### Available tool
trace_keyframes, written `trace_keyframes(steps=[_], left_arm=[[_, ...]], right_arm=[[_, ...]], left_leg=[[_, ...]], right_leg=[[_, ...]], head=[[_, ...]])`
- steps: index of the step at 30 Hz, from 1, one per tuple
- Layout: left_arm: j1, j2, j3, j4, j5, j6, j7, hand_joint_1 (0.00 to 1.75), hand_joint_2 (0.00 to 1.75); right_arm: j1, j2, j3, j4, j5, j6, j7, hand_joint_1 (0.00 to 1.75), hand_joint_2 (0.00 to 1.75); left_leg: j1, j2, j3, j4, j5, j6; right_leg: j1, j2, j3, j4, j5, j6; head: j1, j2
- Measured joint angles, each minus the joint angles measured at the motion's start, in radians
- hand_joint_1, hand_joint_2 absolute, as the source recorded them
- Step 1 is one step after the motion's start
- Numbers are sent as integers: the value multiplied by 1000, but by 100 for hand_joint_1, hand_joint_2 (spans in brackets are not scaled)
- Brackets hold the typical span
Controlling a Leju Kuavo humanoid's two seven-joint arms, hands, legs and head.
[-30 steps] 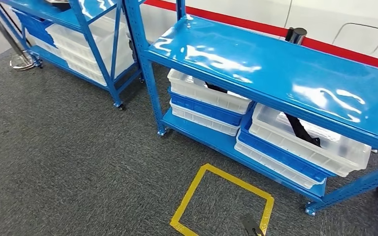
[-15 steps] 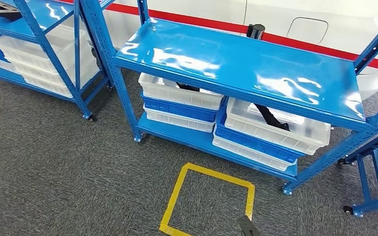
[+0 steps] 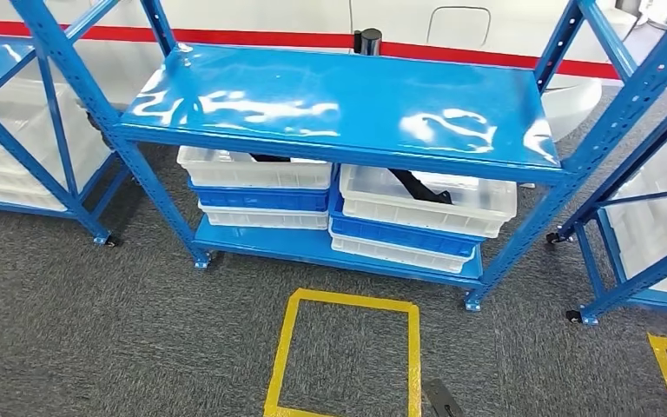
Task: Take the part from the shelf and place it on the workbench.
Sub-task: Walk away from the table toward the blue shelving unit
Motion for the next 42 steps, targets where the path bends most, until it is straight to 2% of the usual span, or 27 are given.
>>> trace_keyframes(steps=[2, 3, 4, 6, 8, 10, 12, 14, 16, 18, 19, 20, 21, 22, 23, 25, 27, 28, 29, 30, 32, 34, 35, 36, 38, 40, 42], left_arm=[[3, 0, 0, 0, -1, 0, 3, 0, 0], [4, 1, 0, 0, -1, 0, 5, 0, 0], [5, 1, 0, 0, -1, 0, 6, 0, 0], [5, 1, 0, 0, -1, 1, 6, 0, 0], [5, 2, 0, 0, -2, 1, 6, 0, 0], [4, 2, 0, 0, -3, 2, 7, 0, 0], [3, 1, 0, 0, -4, 2, 8, 0, 0], [3, 1, 0, 0, -5, 2, 8, 0, 0], [4, 1, 0, 0, -5, 2, 8, 0, 0], [4, 1, 0, 0, -5, 2, 8, 0, 0], [4, 1, 0, 0, -5, 2, 8, 0, 0], [4, 1, 0, 0, -5, 2, 8, 0, 0], [4, 0, 0, 0, -5, 2, 8, 0, 0], [4, 0, 0, 0, -5, 2, 8, 0, 0], [4, 0, 0, 0, -5, 2, 8, 0, 0], [3, 0, 0, 0, -5, 3, 8, 0, 0], [1, 1, 0, 0, -6, 3, 8, 0, 0], [0, 0, 0, 0, -6, 2, 9, 0, 0], [-1, 0, 0, 0, -6, 3, 9, 0, 0], [-2, -1, 0, 0, -7, 3, 9, 0, 0], [-1, 0, 0, 0, -7, 3, 9, 0, 0], [3, 1, 0, 0, -6, 3, 8, 0, 0], [4, 1, 0, 0, -6, 3, 8, 0, 0], [5, 1, 0, 0, -6, 3, 8, 0, 0], [4, 2, 0, 0, -5, 4, 8, 0, 0], [3, 2, 0, 0, -5, 3, 7, 0, 87], [3, 0, 0, 0, -5, 3, 6, 0, 175]], right_arm=[[-3, 0, 0, 0, 1, 0, 0, 0, 0], [-3, 0, 0, 0, 2, 0, 1, 0, 0], [-2, 0, 0, 0, 2, 0, 2, 0, 0], [-1, 1, 0, 0, 2, 0, 3, 0, 0], [-3, 2, 0, 0, 2, 0, 4, 0, 0], [-4, 3, 0, 0, 3, 0, 5, 0, 0], [-1, 2, 0, 0, 3, -1, 6, 0, 0], [1, 3, 0, 0, 3, -1, 8, 0, 0], [-3, 3, 0, 0, 4, -1, 9, 0, 0], [-5, 3, 0, 0, 4, -1, 9, 0, 0], [-4, 2, 0, 0, 4, -1, 9, 0, 0], [-3, 2, 0, 0, 4, -1, 10, 0, 0], [-2, 1, 0, 0, 4, -1, 10, 0, 0], [-3, 1, 0, 0, 4, -1, 10, 0, 0], [-5, 1, 0, 0, 4, -1, 10, 0, 0], [-8, 2, 0, 0, 4, -1, 10, 0, 0], [-6, 2, 0, 0, 4, -1, 10, 0, 0], [-4, 2, 0, 0, 4, -2, 10, 0, 0], [-3, 2, 0, 0, 5, -3, 9, 0, 0], [-3, 2, 0, 0, 7, -6, 7, 0, 0], [-5, 2, 0, 0, 14, -16, 3, 0, 0], [-5, 3, 0, 0, 20, -24, 1, 0, 0], [-4, 3, 0, 0, 21, -26, 2, 0, 0], [-3, 4, 0, 0, 22, -27, 2, 0, 0], [-4, 4, 0, 0, 22, -28, 2, 0, 0], [-5, 4, 0, 0, 22, -29, 2, 0, 0], [-3, 2, 0, 0, 22, -28, 3, 0, 0]], left_leg=[[0, -37, -70, 138, -62, -1], [0, -42, -94, 179, -70, -1], [0, -43, -101, 182, -55, 0], [1, -58, -62, 79, 22, 6], [4, -111, -11, -47, 79, 13], [2, -137, 5, -90, 87, 20], [-2, -111, 9, -99, 93, 31], [-1, -84, 17, -114, 101, 46], [-1, -54, 22, -120, 103, 55], [-4, -23, 22, -120, 100, 56], [-3, -10, 23, -120, 98, 55], [-3, 2, 25, -120, 96, 53], [-2, 13, 29, -120, 93, 49], [-2, 24, 34, -119, 89, 45], [-5, 34, 38, -119, 85, 39], [-13, 51, 46, -118, 77, 28], [-14, 68, 53, -120, 74, 21], [-10, 66, 55, -119, 69, 16], [-6, 49, 51, -104, 56, 11], [-3, 25, 36, -69, 33, 8], [0, -27, -27, 60, -35, 5], [0, -41, -91, 174, -68, 6], [0, -43, -102, 181, -55, 7], [0, -43, -93, 148, -23, 8], [2, -46, -37, 12, 54, 12], [3, -51, 0, -80, 90, 13], [0, -51, 4, -96, 93, 13]], right_leg=[[4, 26, 0, 0, 0, -8], [6, 40, 1, 1, 0, -9], [8, 55, 2, 1, 0, -9], [8, 85, 7, 2, -1, -8], [12, 111, 5, 4, -1, -4], [12, 133, -3, 3, 2, 9], [8, 146, -14, 1, 6, 25], [12, 106, -40, 41, -12, 29], [14, 47, -99, 156, -61, 23], [11, 26, -159, 273, -100, 24], [8, 22, -165, 288, -99, 30], [6, 17, -151, 263, -84, 40], [4, 7, -118, 202, -59, 50], [2, -18, -75, 123, -32, 58], [3, -43, -38, 60, -13, 61], [8, -66, -3, -1, 2, 51], [11, -44, -5, 0, 5, 39], [7, -35, -5, -1, 6, 32], [3, -26, -5, -2, 7, 24], [-1, -18, -4, -3, 7, 15], [-1, -5, -3, -4, 7, 2], [3, 8, -2, -4, 6, -1], [4, 14, 0, -4, 5, -1], [4, 20, 2, -3, 5, 0], [6, 29, 6, -2, 4, 2], [14, 34, 3, 1, 0, 5], [19, 36, -3, 2, -3, 3]], head=[[-2, 0], [-2, 0], [-2, 0], [-2, 0], [-1, 0], [-1, 0], [-1, 0], [2, 0], [6, 0], [7, 0], [7, 0], [7, 0], [7, 0], [8, 0], [8, 0], [8, 0], [7, 0], [6, 0], [6, 0], [5, 0], [4, 0], [4, 0], [4, 0], [4, 0], [4, 0], [4, 0], [5, 0]])
